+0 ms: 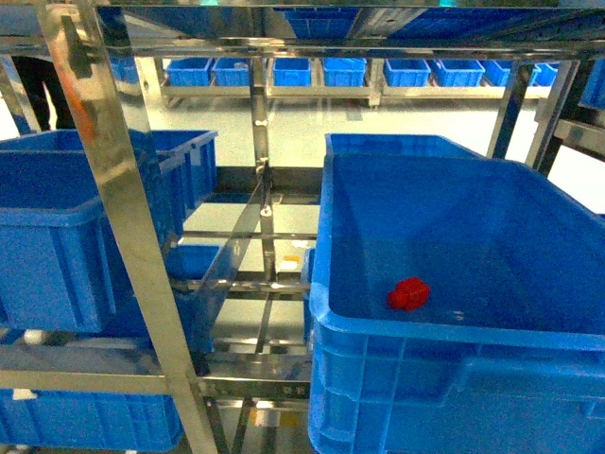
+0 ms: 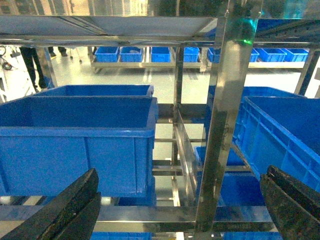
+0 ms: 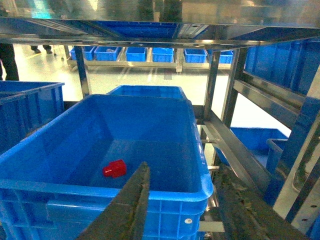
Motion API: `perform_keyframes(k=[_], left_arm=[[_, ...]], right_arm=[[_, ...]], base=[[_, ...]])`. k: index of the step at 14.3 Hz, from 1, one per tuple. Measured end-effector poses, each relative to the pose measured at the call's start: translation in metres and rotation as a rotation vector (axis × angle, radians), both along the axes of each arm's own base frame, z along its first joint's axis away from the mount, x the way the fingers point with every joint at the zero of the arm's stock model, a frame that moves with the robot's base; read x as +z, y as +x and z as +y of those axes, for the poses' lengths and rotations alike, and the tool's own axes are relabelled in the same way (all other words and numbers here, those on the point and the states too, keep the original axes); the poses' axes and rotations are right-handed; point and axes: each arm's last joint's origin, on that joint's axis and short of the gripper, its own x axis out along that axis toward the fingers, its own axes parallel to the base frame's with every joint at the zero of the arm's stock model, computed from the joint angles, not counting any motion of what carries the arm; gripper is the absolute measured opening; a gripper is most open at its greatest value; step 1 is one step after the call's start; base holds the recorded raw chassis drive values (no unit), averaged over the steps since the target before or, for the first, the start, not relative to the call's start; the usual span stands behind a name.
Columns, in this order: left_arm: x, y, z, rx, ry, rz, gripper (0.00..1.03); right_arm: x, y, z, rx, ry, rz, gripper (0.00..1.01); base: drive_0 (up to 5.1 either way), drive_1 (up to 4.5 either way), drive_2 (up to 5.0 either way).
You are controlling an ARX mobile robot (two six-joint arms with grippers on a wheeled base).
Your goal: Pick red block from blue box to shelf
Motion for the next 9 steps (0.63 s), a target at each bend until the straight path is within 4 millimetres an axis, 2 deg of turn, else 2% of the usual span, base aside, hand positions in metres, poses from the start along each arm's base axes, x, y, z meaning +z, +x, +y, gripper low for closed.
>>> perform_keyframes(k=[5,9], left_arm=[[0.0000,0.0000,0.0000,0.000,0.000,0.000,0.98],[0.0000,0.0000,0.0000,0.000,0.000,0.000,0.98]], right_arm=[[0.0000,0.0000,0.0000,0.000,0.000,0.000,0.99],[0.0000,0.0000,0.0000,0.000,0.000,0.000,0.98]], base=[[0.0,0.00,0.0],[0.0,0.00,0.0]])
